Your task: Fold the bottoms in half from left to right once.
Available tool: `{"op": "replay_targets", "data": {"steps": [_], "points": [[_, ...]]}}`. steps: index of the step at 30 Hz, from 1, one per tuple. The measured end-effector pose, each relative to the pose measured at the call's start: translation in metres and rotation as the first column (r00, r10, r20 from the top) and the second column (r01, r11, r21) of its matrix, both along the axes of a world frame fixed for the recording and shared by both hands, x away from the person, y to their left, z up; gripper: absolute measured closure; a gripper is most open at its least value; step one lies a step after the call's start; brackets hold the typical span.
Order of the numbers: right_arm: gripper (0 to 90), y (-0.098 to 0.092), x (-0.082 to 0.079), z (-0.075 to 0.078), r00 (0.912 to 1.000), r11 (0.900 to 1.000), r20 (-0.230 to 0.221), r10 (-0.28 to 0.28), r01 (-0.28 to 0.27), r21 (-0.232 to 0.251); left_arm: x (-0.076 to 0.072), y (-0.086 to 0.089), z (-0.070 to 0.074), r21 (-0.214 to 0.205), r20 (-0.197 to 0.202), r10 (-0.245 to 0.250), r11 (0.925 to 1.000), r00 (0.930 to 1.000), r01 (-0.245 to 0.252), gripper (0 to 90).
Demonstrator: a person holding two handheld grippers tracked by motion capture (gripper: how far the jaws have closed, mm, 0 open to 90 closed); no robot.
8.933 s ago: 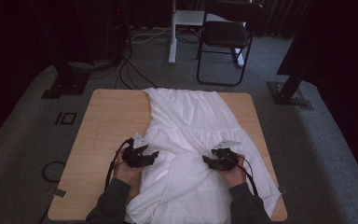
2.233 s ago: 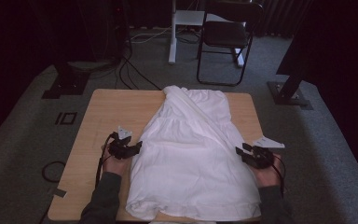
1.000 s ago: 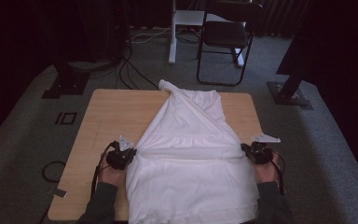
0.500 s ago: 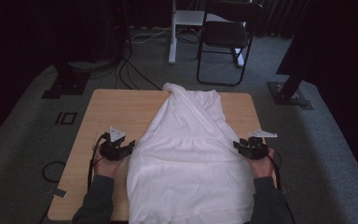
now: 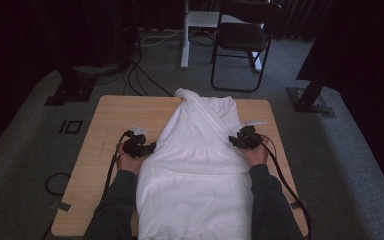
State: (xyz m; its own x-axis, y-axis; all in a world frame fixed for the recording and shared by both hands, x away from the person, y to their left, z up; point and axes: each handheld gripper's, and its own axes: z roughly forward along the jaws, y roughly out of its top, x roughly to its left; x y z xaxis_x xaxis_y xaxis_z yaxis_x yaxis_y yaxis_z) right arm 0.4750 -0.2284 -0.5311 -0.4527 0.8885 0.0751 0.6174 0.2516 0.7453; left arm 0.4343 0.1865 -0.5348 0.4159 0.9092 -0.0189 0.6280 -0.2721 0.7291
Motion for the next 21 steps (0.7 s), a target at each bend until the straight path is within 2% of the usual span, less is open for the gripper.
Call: {"op": "replay_targets", "data": {"steps": [3,4,6,7,8,9,11,12,13,14,16,17,19,21], "points": [[52.1,0.004,0.008,-0.005,0.9997,0.9998,-0.021,-0.014,0.014,0.016,0.002,-0.003,-0.004,-0.014,-0.017,-0.006,0.9999,0.9998,0.006,50.5],[56.2,0.005,0.010,-0.006,0.9991,0.9997,-0.036,-0.020,0.020,0.017,0.002,-0.005,-0.005,-0.018,-0.019,-0.007,0.9998,0.9998,0.007,50.5],[78.1,0.005,0.012,-0.008,0.9981,0.9996,-0.061,0.008,-0.006,0.026,0.003,-0.008,-0.005,-0.026,-0.025,-0.016,0.9995,0.9996,0.015,50.5],[86.5,0.004,0.010,-0.006,0.9986,0.9998,-0.051,0.014,-0.013,0.016,0.003,-0.009,-0.004,-0.031,-0.026,-0.021,0.9993,0.9994,0.020,50.7],[88.9,0.003,0.007,-0.002,0.9996,1.0000,-0.028,0.005,-0.005,-0.006,0.004,-0.011,-0.004,-0.024,-0.029,-0.027,0.9994,0.9992,0.026,51.9],[89.2,0.000,0.004,0.003,0.9999,0.9999,0.010,-0.006,0.006,-0.008,0.005,-0.013,-0.004,-0.019,-0.034,-0.033,0.9993,0.9989,0.032,53.8],[89.4,-0.008,-0.005,0.018,0.9944,0.9993,0.100,-0.034,0.035,-0.012,0.005,-0.016,-0.004,-0.011,-0.039,-0.043,0.9990,0.9983,0.042,61.4],[89.4,-0.008,-0.005,0.018,0.9944,0.9993,0.100,-0.034,0.035,-0.012,0.005,-0.016,-0.004,-0.011,-0.039,-0.043,0.9990,0.9983,0.042,68.8],[89.5,-0.020,-0.013,0.030,0.9828,0.9960,0.168,-0.077,0.084,-0.032,0.005,-0.019,-0.005,0.018,-0.047,-0.033,0.9993,0.9984,0.034,76.3],[89.5,-0.024,-0.013,0.031,0.9802,0.9944,0.175,-0.093,0.100,-0.034,0.005,-0.021,-0.007,0.037,-0.055,-0.028,0.9989,0.9981,0.030,82.8],[89.4,-0.032,-0.012,0.026,0.9819,0.9917,0.150,-0.116,0.123,-0.037,0.005,-0.020,-0.008,0.044,-0.065,-0.037,0.9982,0.9972,0.040,90.0],[89.3,-0.035,-0.011,0.020,0.9837,0.9902,0.131,-0.123,0.130,-0.049,0.004,-0.021,-0.009,0.073,-0.059,-0.031,0.9967,0.9978,0.035,90.0],[89.2,-0.037,-0.009,0.004,0.9869,0.9868,0.086,-0.137,0.143,-0.075,0.004,-0.020,-0.008,0.095,-0.061,-0.023,0.9951,0.9979,0.029,90.0],[88.9,-0.041,-0.007,-0.012,0.9866,0.9843,0.031,-0.160,0.162,-0.070,0.003,-0.017,-0.007,0.111,-0.069,-0.019,0.9934,0.9975,0.027,90.0]]}}
